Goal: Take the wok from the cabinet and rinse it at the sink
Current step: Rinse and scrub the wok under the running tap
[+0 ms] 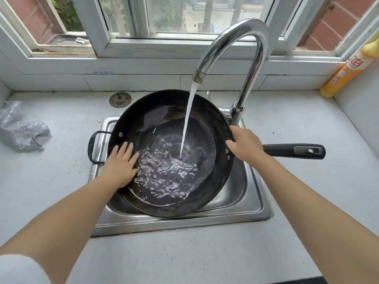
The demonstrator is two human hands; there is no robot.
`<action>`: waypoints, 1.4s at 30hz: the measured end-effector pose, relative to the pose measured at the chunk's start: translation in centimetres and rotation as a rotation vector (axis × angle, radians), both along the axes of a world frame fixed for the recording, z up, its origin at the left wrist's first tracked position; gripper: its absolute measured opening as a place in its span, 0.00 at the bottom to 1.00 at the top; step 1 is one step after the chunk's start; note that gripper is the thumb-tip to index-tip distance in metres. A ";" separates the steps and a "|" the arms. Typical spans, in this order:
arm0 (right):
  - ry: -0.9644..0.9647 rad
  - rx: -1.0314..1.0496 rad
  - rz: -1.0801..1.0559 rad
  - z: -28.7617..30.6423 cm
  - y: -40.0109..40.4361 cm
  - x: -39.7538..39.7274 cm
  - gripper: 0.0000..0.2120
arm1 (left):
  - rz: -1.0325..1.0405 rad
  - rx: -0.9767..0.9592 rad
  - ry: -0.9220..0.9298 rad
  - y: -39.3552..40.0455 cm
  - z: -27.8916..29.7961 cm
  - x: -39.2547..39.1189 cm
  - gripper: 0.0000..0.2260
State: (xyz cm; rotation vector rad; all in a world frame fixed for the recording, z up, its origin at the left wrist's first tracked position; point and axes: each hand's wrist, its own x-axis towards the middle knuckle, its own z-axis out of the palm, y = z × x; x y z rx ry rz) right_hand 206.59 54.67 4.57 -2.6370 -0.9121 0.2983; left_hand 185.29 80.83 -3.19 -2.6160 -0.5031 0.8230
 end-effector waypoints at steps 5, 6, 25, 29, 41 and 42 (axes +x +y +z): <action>-0.008 0.006 -0.009 -0.1 0.0 0.0 0.02 | 0.216 -0.312 -0.073 -4.4 -2.0 -0.5 0.30; -0.011 0.010 -0.013 -0.1 0.0 0.0 0.02 | 0.277 -0.379 -0.103 -5.2 -2.1 -0.4 0.30; -0.007 0.018 -0.016 -0.1 0.0 -0.1 0.06 | -0.223 -0.581 -0.492 -16.1 -0.5 8.7 0.26; 0.001 0.015 -0.005 0.1 -0.2 -0.2 0.04 | -0.219 -0.473 -0.514 -14.1 -0.3 11.3 0.27; 0.021 -0.014 -0.007 -0.1 -0.4 -0.2 0.03 | -0.057 -0.415 -0.475 -9.5 -1.7 12.4 0.26; 0.019 -0.014 -0.007 -0.1 -0.4 -0.2 0.03 | -0.032 -0.416 -0.469 -8.9 -1.6 12.1 0.25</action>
